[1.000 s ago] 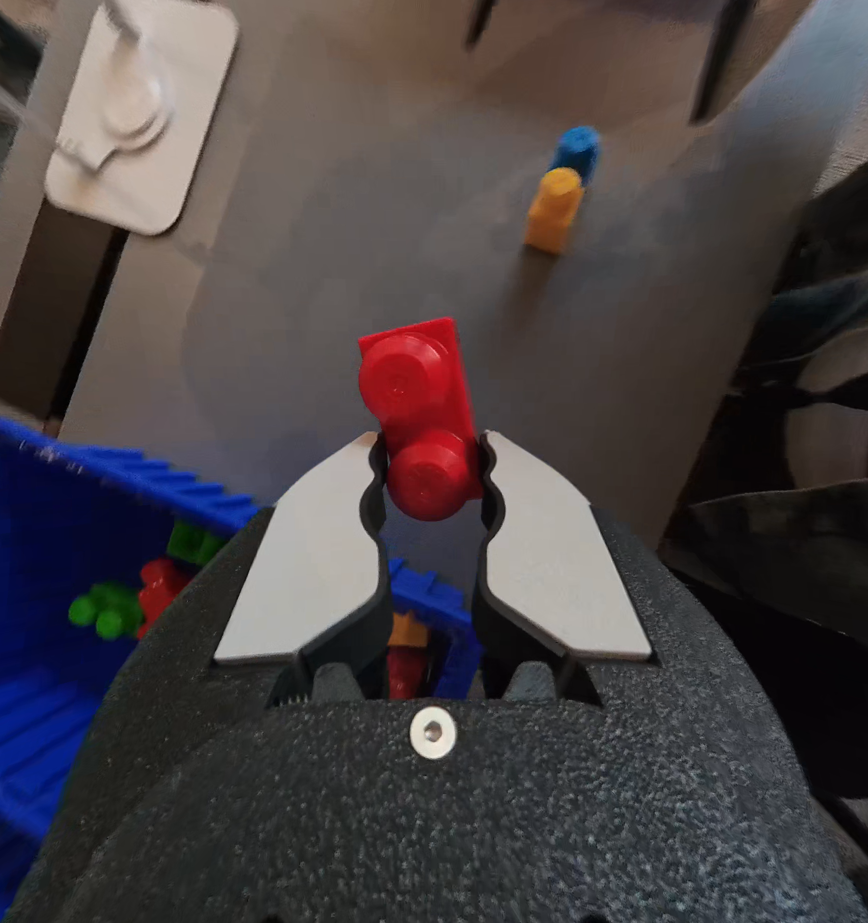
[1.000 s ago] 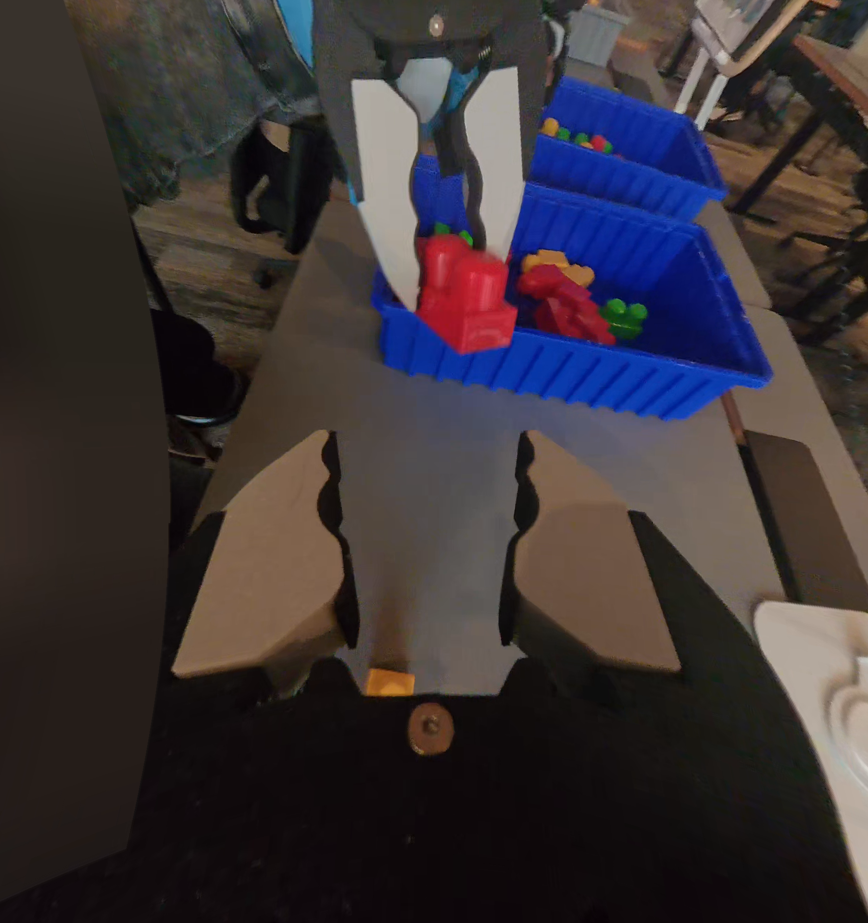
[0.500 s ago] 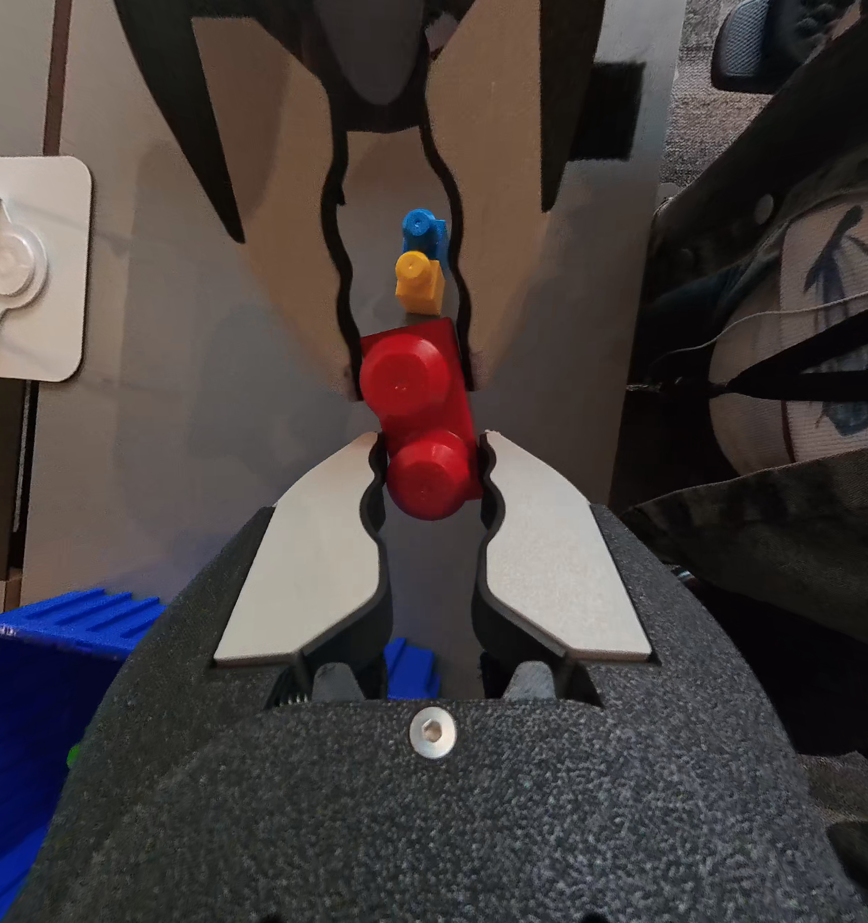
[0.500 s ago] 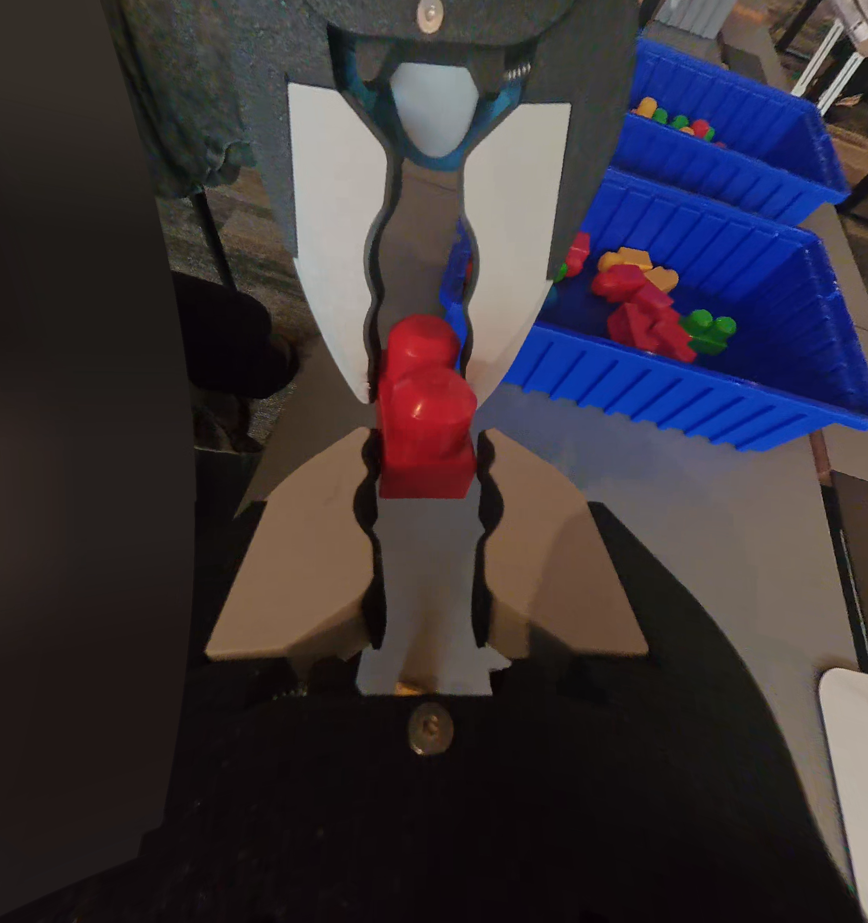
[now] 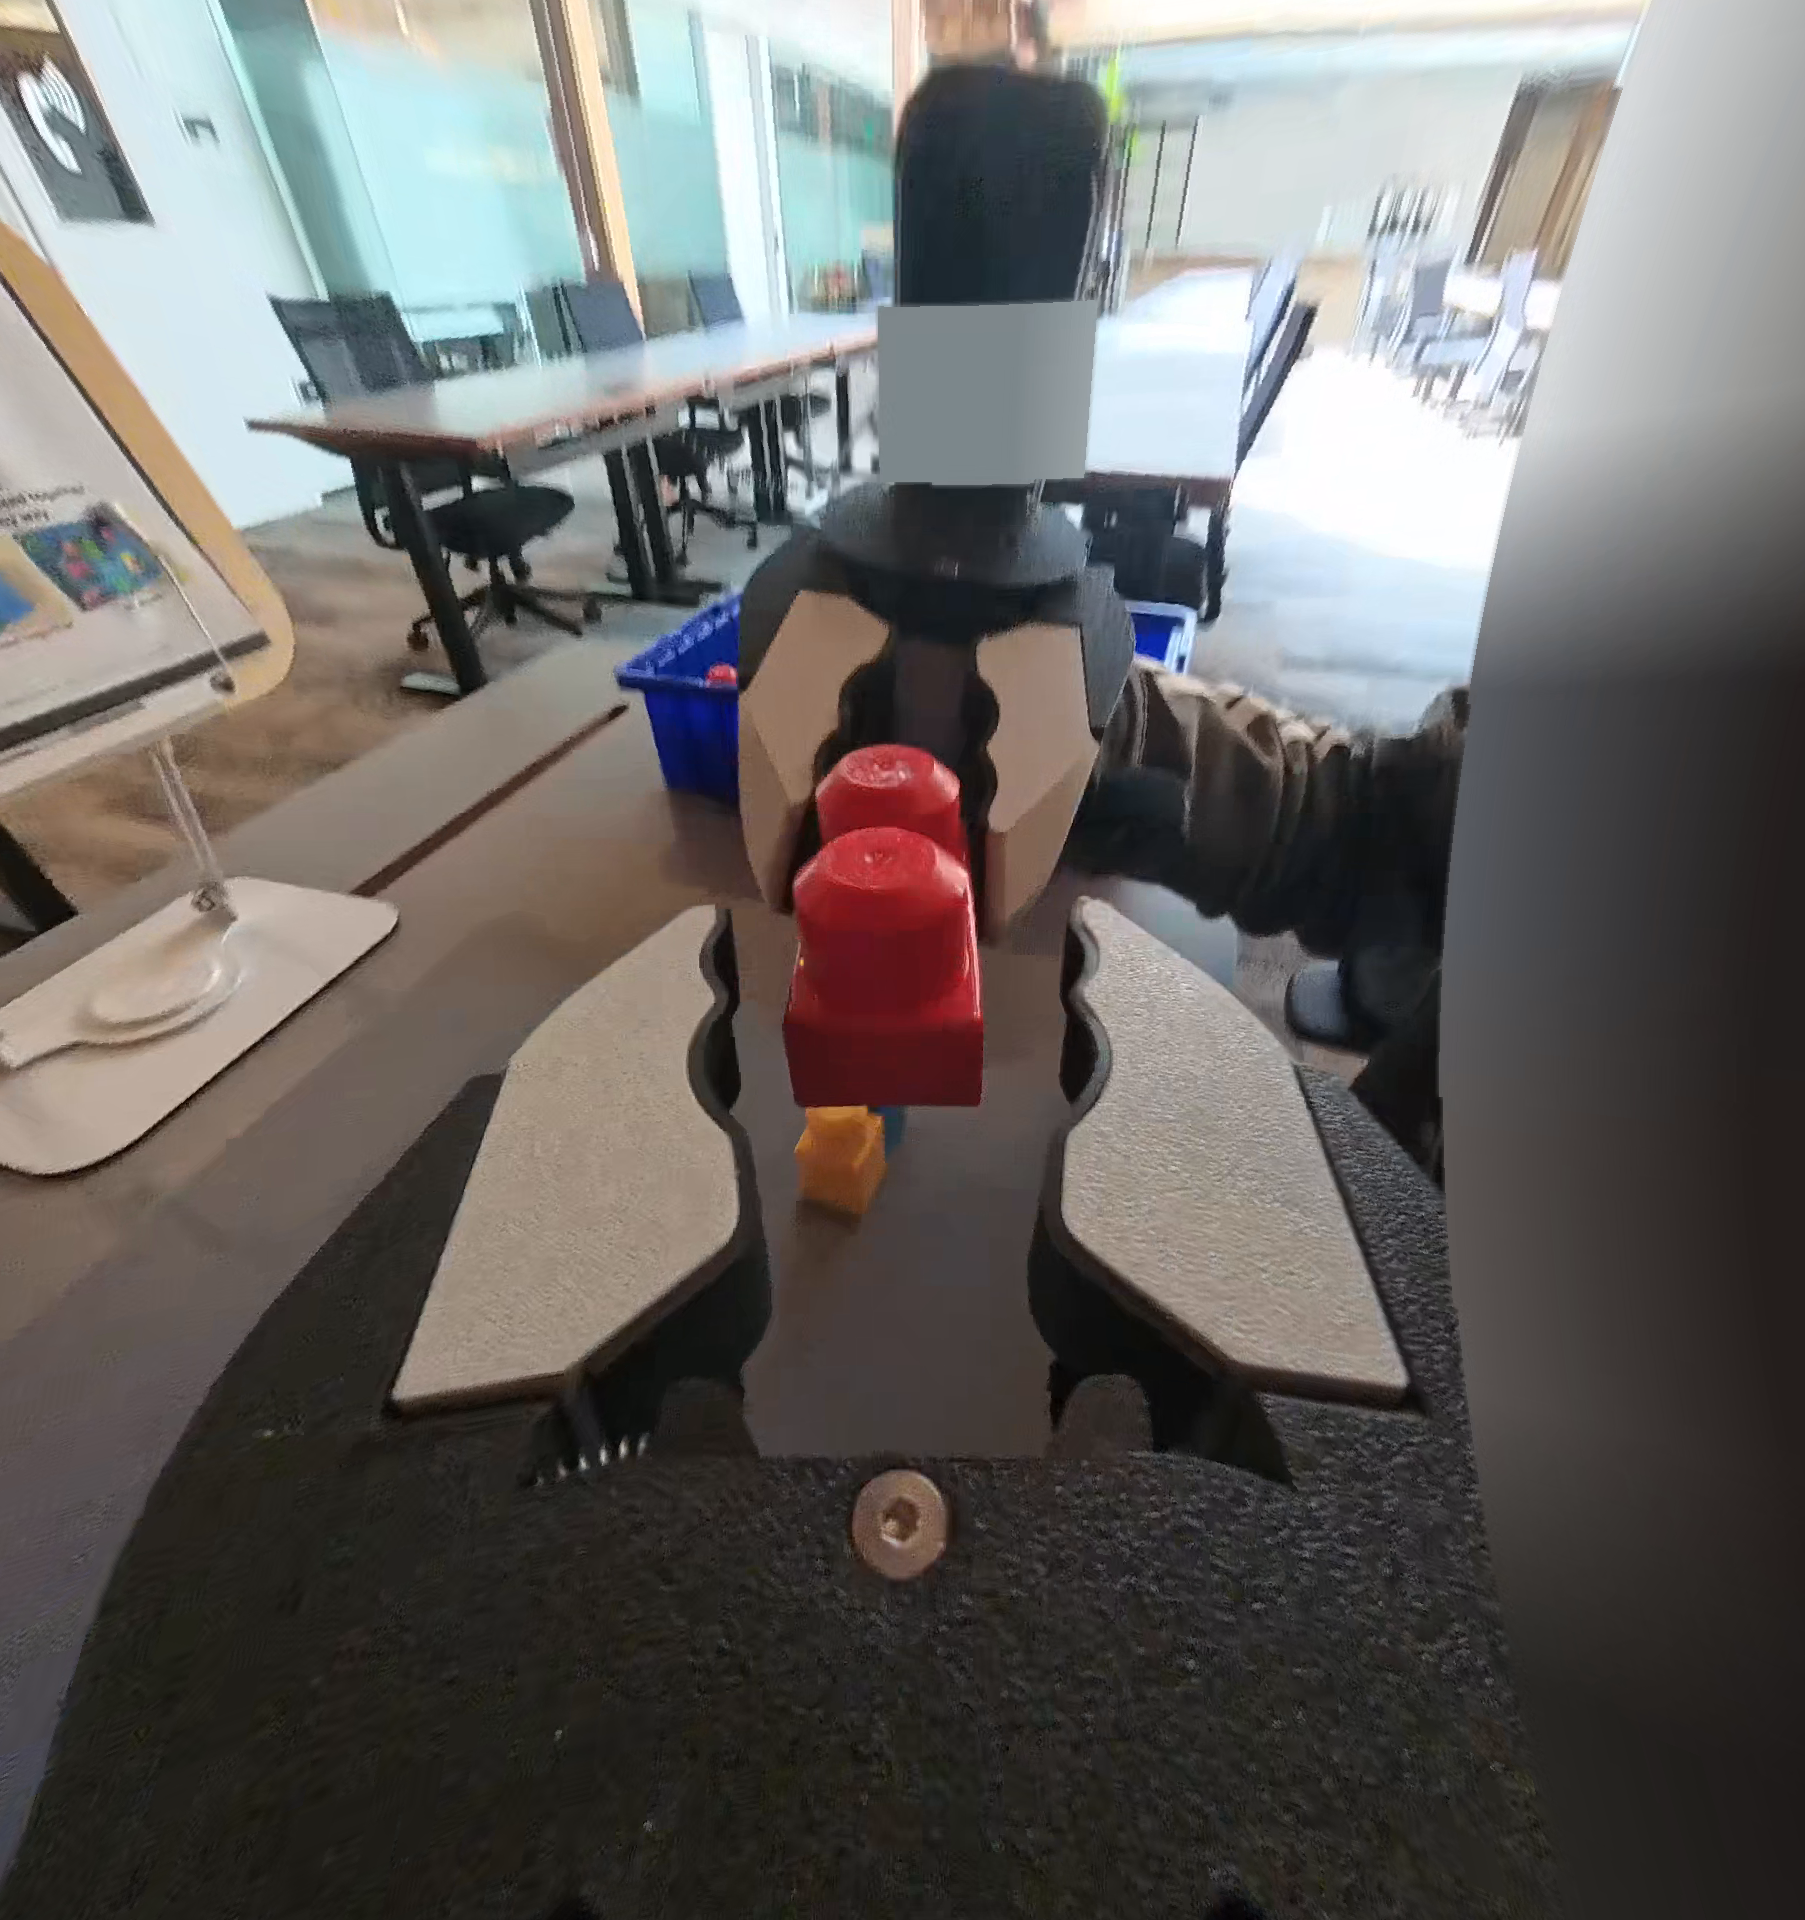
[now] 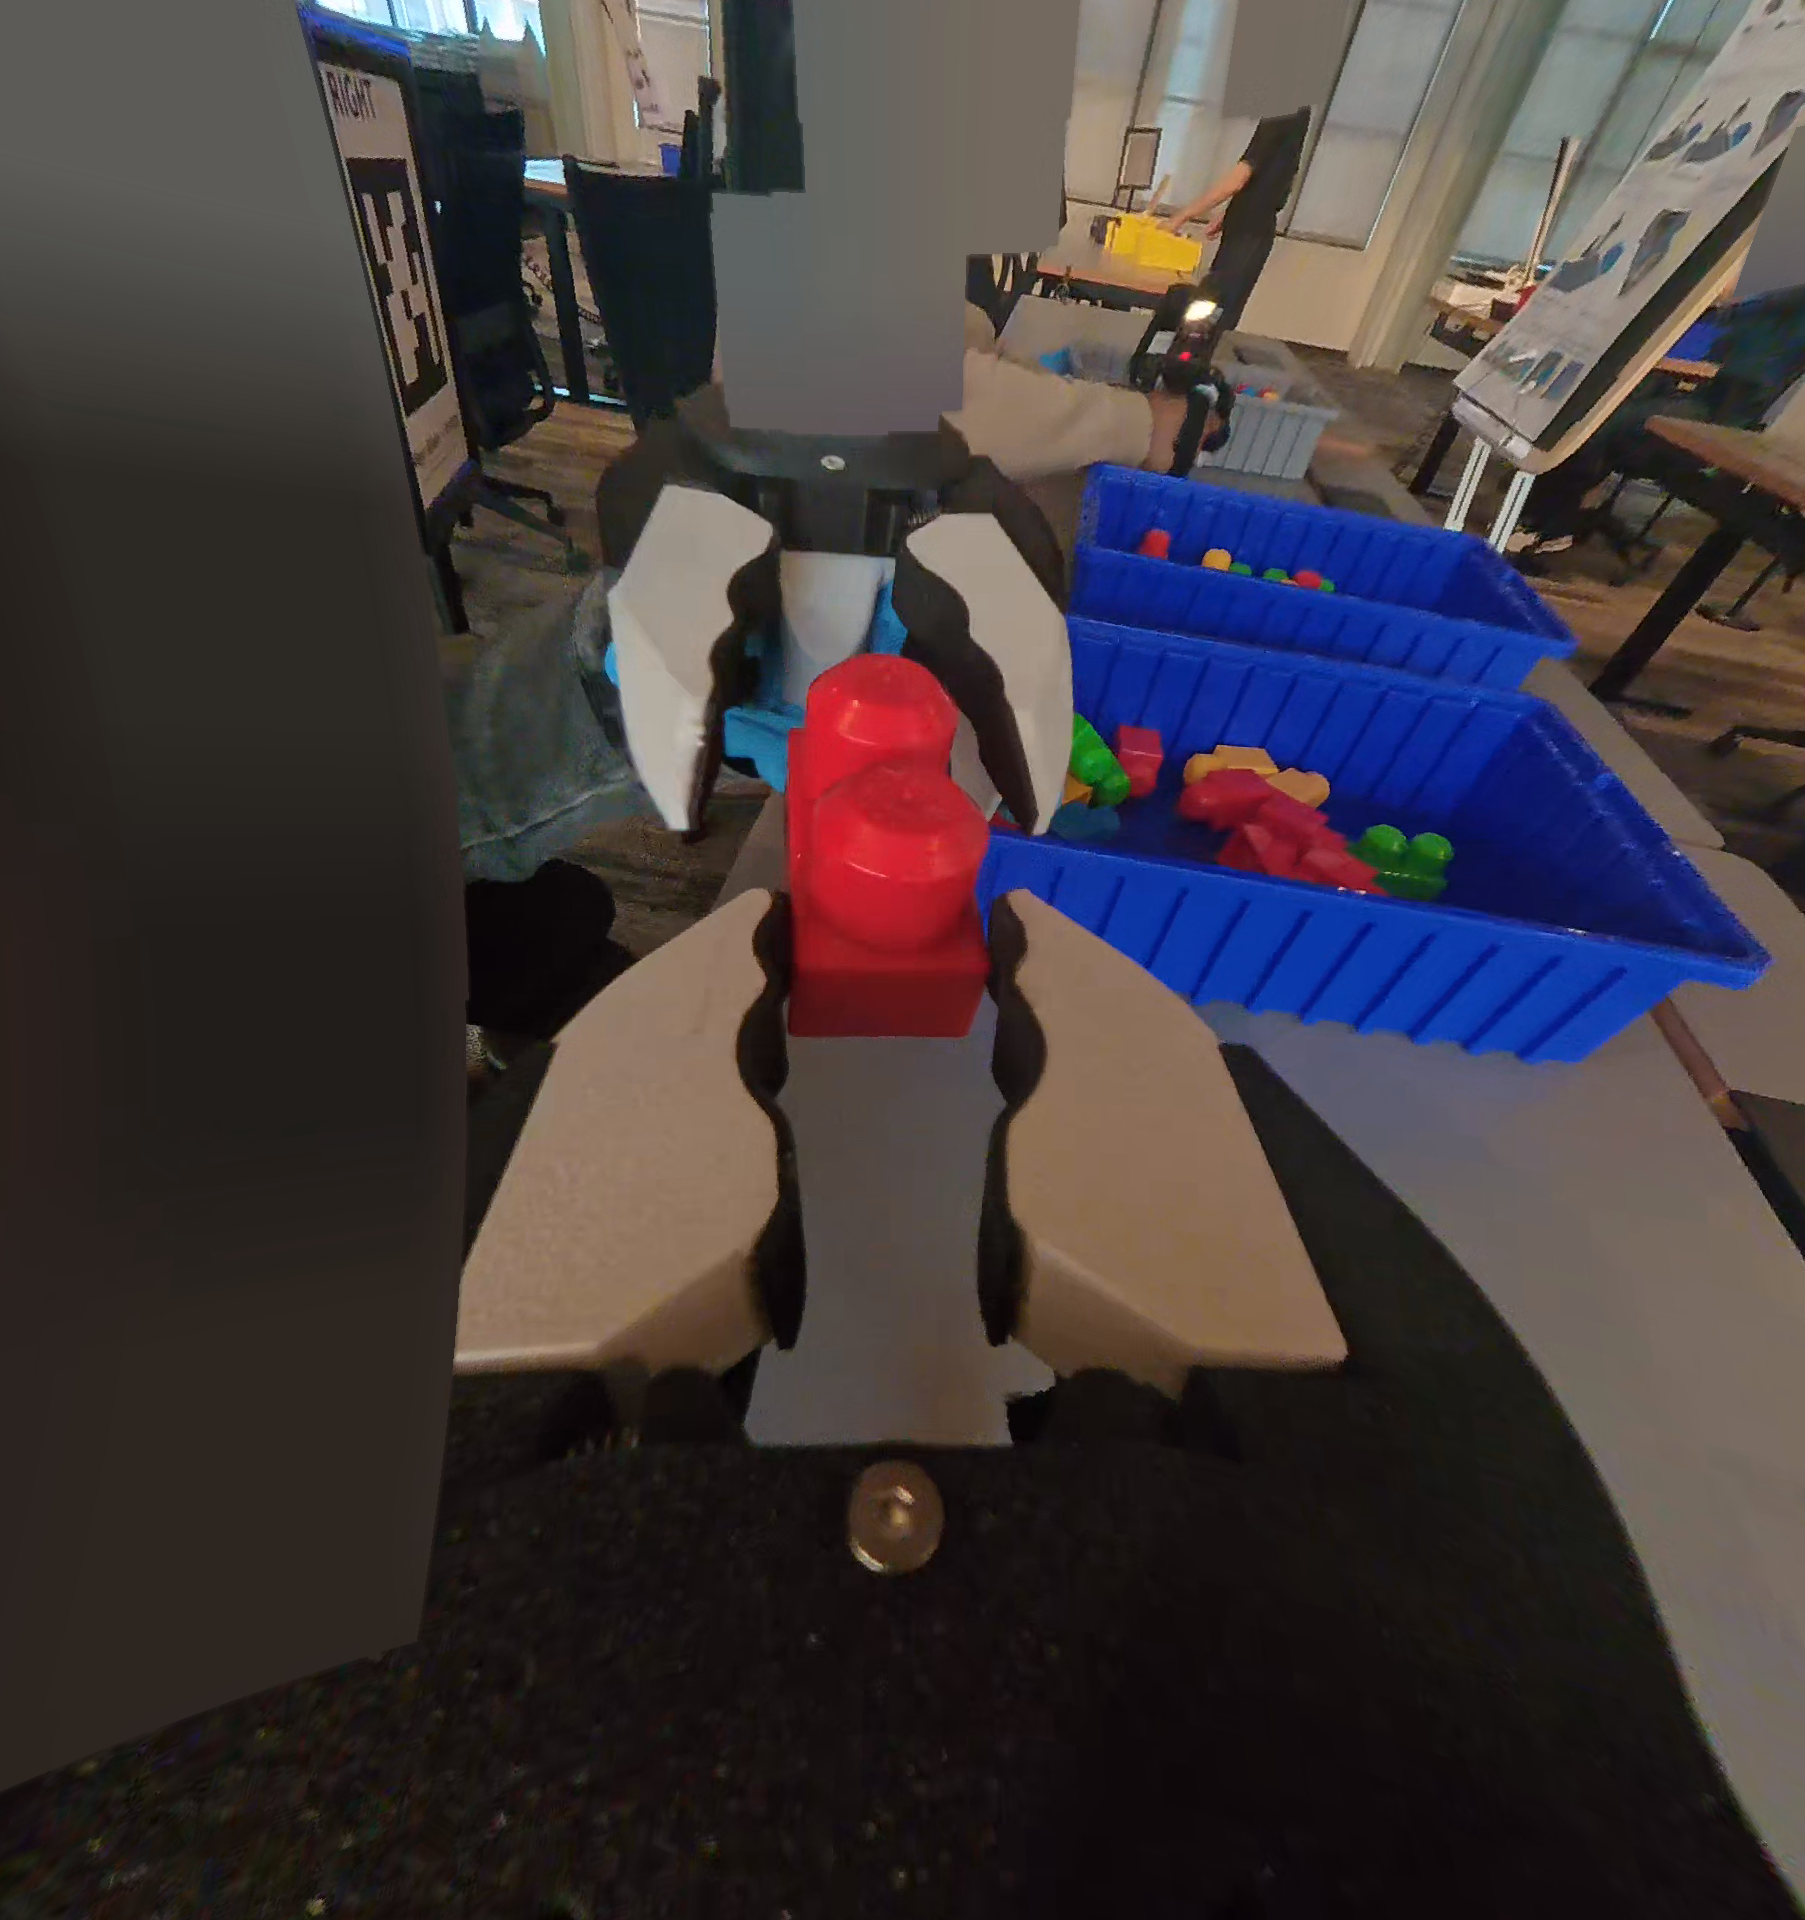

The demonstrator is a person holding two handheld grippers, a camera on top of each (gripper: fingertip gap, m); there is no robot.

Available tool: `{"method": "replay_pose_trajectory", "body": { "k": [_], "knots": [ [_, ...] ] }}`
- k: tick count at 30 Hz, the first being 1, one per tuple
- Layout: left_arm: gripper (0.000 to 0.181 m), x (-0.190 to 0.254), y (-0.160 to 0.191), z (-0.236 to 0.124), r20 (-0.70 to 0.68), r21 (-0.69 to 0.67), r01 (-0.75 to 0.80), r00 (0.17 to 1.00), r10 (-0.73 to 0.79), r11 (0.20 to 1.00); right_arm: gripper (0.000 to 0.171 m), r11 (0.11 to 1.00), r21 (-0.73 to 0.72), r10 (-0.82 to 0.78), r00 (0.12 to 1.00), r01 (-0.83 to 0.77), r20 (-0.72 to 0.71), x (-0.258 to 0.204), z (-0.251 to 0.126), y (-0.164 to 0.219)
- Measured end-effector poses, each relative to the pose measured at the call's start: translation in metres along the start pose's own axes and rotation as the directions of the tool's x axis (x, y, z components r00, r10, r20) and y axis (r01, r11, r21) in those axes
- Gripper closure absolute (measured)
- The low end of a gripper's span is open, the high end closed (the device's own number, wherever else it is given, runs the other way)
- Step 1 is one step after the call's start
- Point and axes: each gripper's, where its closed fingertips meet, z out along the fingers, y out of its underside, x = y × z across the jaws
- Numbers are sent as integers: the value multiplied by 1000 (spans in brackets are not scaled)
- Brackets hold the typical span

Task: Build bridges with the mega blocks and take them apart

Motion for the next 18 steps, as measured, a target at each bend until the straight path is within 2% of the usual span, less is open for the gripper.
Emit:
{"method": "replay_pose_trajectory", "body": {
  "k": [3,8,13,16,18],
  "knots": [
    [130,3,0,0,-27,63,37,999,-35,997,136,1000,-4,9,1000,-9,8,-3,1,3],
    [130,5,13,3,-40,0,20,999,-20,1000,136,999,19,31,999,-31,13,-3,-2,1],
    [145,6,13,1,-54,9,8,998,-8,1000,136,999,21,39,999,-40,21,-7,-1,1],
    [146,5,20,2,-32,-25,-34,999,33,999,135,998,-65,25,1000,-24,16,-7,-1,8],
    [146,4,27,3,-16,-67,-52,999,51,996,117,987,-162,18,1000,-15,17,-4,-4,10]
  ]
}}
